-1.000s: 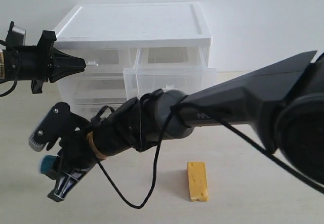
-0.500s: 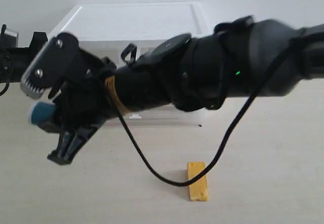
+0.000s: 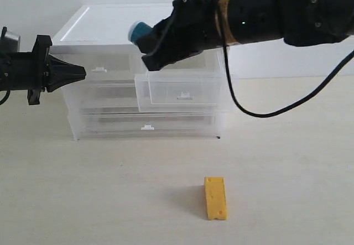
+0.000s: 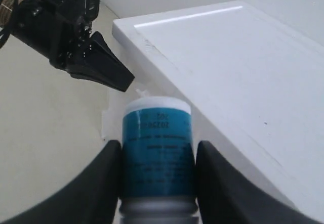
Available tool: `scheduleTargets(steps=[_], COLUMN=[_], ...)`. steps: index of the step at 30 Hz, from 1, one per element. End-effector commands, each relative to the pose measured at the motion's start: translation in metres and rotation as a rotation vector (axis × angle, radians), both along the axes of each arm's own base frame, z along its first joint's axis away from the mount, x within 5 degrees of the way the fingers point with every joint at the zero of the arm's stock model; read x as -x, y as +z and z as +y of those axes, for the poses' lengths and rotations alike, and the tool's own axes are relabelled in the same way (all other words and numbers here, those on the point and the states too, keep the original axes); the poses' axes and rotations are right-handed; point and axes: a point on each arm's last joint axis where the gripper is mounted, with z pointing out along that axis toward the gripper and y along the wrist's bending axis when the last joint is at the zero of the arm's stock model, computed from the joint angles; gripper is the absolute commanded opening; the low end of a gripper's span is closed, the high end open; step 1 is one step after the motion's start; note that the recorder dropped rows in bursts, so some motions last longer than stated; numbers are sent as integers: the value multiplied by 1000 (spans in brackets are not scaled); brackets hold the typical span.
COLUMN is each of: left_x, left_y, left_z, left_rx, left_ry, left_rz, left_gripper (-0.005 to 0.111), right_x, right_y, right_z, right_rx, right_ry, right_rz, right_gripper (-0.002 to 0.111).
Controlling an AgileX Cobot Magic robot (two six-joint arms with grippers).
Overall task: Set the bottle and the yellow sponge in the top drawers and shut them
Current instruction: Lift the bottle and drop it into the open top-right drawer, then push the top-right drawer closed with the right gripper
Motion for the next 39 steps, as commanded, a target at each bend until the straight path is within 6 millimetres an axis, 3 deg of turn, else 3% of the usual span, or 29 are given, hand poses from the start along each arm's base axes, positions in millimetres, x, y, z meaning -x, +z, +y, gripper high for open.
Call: scheduleTargets(steps=[1,6,10,15,17,21,22,27,32,35,39], left_x=[-4,-5,-5,-5,-5,-5,-5,-5,-5,-5,-6], left_y=[1,0,0,0,0,0,0,0,0,0,0], left_z=[3,4,4,5,5,5,5,5,5,5,5], left_rx=[1,-10,-10,-11,-13,-15,-15,-17,-17,-17,-18], left_ry=[45,60,60,61,63,66,66,65,65,65,68], left_rz=[0,2,2,2,3,3,3,1,1,1,2], left_gripper=[4,4,4,4,4,4,4,4,4,4,4], right_x=[-11,-14,-23,-26,-26,-28,-30,-29,-9,16,42], right_y=[1,-11,-34,-40,-40,-40,-40,-34,-2,18,25], right_z=[-24,-33,-38,-43,-43,-45,-46,-48,-49,-44,-36], right_rx=[-28,-10,68,123,128,118,116,95,-49,-206,-313], right_ry=[-4,81,1,-33,-33,-74,-97,-129,-96,10,192], right_rz=[39,66,56,14,8,23,26,31,85,258,547], right_gripper=[0,0,0,3,16,62,68,63,63,54,42])
